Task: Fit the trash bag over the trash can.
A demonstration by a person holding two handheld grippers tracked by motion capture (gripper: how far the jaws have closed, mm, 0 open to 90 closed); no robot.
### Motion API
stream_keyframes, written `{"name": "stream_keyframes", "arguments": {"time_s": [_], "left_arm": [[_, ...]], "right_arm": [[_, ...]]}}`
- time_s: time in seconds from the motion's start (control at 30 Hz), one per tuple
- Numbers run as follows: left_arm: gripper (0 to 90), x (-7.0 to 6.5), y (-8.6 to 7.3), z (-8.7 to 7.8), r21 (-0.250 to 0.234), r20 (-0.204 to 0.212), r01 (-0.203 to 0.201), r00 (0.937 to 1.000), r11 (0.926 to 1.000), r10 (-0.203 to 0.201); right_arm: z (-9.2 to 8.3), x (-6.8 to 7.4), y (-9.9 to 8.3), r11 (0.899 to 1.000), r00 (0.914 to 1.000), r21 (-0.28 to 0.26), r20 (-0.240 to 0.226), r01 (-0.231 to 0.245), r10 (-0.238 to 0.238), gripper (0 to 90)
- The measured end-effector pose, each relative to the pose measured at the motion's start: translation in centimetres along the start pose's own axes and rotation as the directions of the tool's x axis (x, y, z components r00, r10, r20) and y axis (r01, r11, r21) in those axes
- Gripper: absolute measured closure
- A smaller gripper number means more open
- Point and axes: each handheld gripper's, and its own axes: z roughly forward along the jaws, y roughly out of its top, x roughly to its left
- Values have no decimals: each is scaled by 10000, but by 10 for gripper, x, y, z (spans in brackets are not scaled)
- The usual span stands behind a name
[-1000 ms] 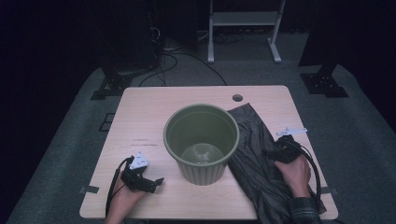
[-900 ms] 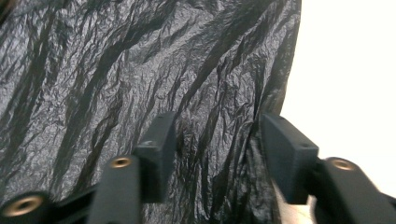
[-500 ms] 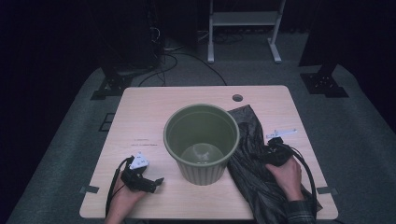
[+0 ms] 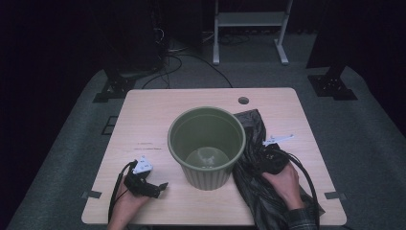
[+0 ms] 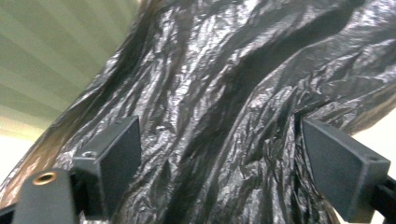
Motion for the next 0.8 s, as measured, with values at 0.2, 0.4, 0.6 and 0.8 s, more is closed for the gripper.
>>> {"name": "stream_keyframes", "arguments": {"time_s": [0.2, 0.4, 0.6, 0.8], "left_arm": [[0, 0, 0, 0, 1, 0, 2, 10000, 10000, -2], [0, 0, 0, 0, 1, 0, 1, 10000, 10000, -1], [0, 0, 0, 0, -6, 1, 7, 10000, 10000, -7], [0, 0, 0, 0, 2, -1, 5, 10000, 10000, -5]], "right_arm": [[9, 16, 4, 9988, 9987, 156, 169, 472, -475, 99], [18, 31, 5, 9941, 9916, 367, 770, 1017, -1043, 54], [23, 42, 2, 9845, 9733, 547, 1510, 1665, -1729, 94], [16, 44, -1, 9848, 9745, 116, 1429, 1731, -1730, 396]]}}
